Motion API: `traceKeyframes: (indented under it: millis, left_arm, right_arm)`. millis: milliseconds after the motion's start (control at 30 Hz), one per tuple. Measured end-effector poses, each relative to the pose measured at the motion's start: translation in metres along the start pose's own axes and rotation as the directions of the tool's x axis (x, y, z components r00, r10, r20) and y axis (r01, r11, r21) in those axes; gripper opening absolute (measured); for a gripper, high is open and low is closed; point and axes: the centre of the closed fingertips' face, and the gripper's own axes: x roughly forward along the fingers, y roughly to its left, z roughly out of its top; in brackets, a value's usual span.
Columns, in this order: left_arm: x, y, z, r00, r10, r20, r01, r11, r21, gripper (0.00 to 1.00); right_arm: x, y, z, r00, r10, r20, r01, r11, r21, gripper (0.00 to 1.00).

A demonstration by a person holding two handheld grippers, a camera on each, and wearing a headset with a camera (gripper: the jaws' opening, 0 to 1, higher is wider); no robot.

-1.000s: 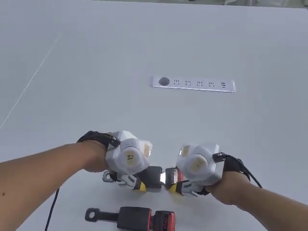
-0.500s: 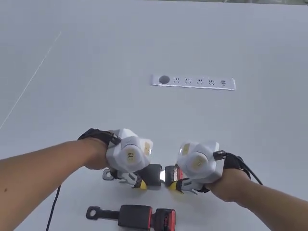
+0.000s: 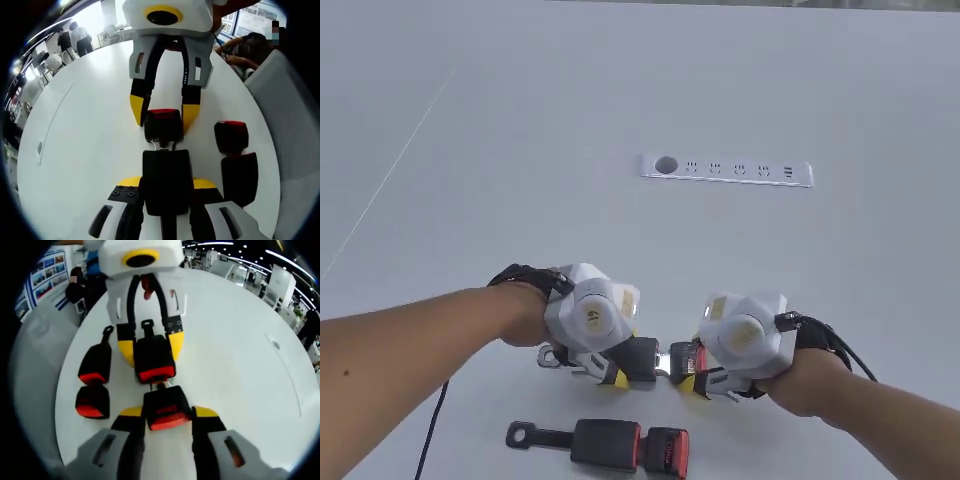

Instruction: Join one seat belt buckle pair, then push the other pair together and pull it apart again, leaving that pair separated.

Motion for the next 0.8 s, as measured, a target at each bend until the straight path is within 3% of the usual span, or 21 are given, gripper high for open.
traceKeyframes:
  millis: [300,800]
  left_arm:
    - [0.000,0.001,0.000,1.0000,-0.003,-0.008,0.003,1.000,-0.001,0.36]
    - [0.000,0.001,0.000,0.9998,0.004,-0.018,-0.004,1.000,-0.013,0.36]
  right_arm:
    - [-0.003,0.001,-0.004,0.9999,-0.002,0.013,0.002,1.000,0.002,0.36]
    - [-0.027,-0.001,-0.039,1.0000,-0.002,-0.006,0.002,1.000,-0.012,0.36]
